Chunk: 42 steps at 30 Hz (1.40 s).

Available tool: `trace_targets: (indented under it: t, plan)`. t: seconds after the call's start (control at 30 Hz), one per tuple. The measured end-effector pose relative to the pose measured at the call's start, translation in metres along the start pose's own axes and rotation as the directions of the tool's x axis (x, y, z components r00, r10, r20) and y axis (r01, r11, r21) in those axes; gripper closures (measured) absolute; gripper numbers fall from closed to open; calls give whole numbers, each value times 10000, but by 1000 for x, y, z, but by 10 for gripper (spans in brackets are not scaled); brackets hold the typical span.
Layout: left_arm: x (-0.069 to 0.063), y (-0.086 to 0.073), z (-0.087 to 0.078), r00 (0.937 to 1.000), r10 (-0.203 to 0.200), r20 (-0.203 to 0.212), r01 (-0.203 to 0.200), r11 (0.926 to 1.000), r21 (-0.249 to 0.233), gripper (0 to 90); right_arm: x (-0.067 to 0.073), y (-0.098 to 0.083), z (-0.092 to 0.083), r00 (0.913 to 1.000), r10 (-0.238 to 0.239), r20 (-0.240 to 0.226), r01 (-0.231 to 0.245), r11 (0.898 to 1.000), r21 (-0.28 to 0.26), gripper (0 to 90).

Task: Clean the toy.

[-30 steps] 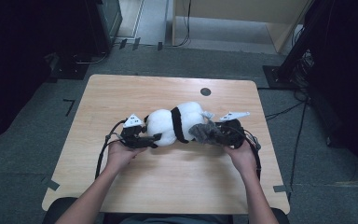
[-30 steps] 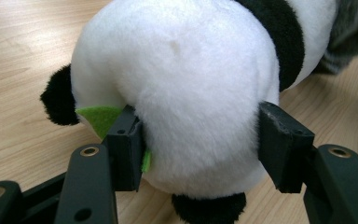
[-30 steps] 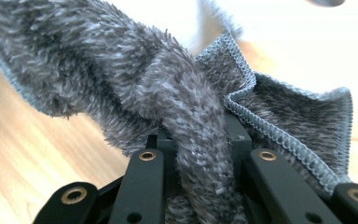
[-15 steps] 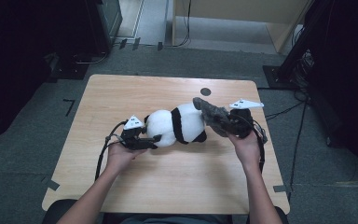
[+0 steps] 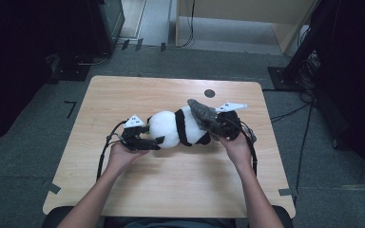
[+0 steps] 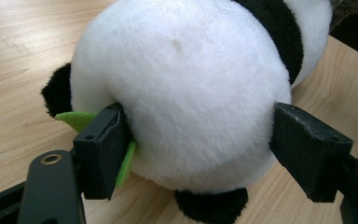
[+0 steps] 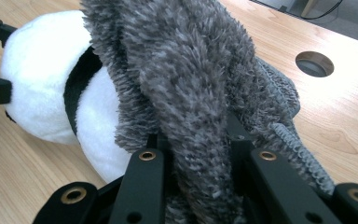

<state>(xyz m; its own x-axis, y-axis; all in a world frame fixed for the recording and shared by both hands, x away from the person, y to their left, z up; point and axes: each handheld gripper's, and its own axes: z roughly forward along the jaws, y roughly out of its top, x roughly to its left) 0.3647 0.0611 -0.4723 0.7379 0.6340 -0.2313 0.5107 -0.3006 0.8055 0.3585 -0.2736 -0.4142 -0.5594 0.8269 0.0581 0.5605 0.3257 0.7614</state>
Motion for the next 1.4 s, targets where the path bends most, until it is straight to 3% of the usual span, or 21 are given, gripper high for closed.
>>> trace_targets:
  t: [0.23,0.4,0.5,0.63,0.7,0.83,0.93,1.0,1.13,1.23,1.4]
  plan:
    - [9,9,-9,9993,362,37,-362,9992,157,219,0,-1,3,9998,-107,-184,108,9999,30,753]
    - [15,17,-20,9984,521,208,-520,9986,-60,238,-2,-1,2,9996,-229,-158,230,9997,86,751]
    - [19,22,-20,9939,1101,55,-1102,9935,278,242,-3,-1,3,9996,-218,-206,220,9997,109,749]
    - [32,30,-18,9957,881,273,-886,9959,187,242,-4,-1,3,9994,-221,-253,224,9996,153,748]
    - [39,33,-16,9959,829,360,-838,9962,242,243,-5,-1,3,9993,-240,-275,245,9995,181,748]
    - [51,36,-6,9924,753,975,-796,9959,420,242,-7,0,4,9989,-275,-372,282,9994,179,747]
    - [52,36,3,9880,1048,1136,-1098,9932,393,230,-8,0,5,9985,-286,-464,298,9992,251,748]
    - [55,35,9,9865,1131,1186,-1185,9922,395,160,-9,0,7,9979,-329,-551,346,9989,306,748]
    - [62,31,17,9867,757,1439,-836,9953,492,20,-12,-2,10,9963,-354,-780,381,9987,333,748]
    - [60,29,20,9827,910,1613,-989,9942,418,7,-14,-1,12,9957,-480,-793,502,9984,260,748]
    - [51,24,26,9707,1167,2098,-1281,9909,413,3,-16,1,17,9956,-646,-672,661,9976,203,747]
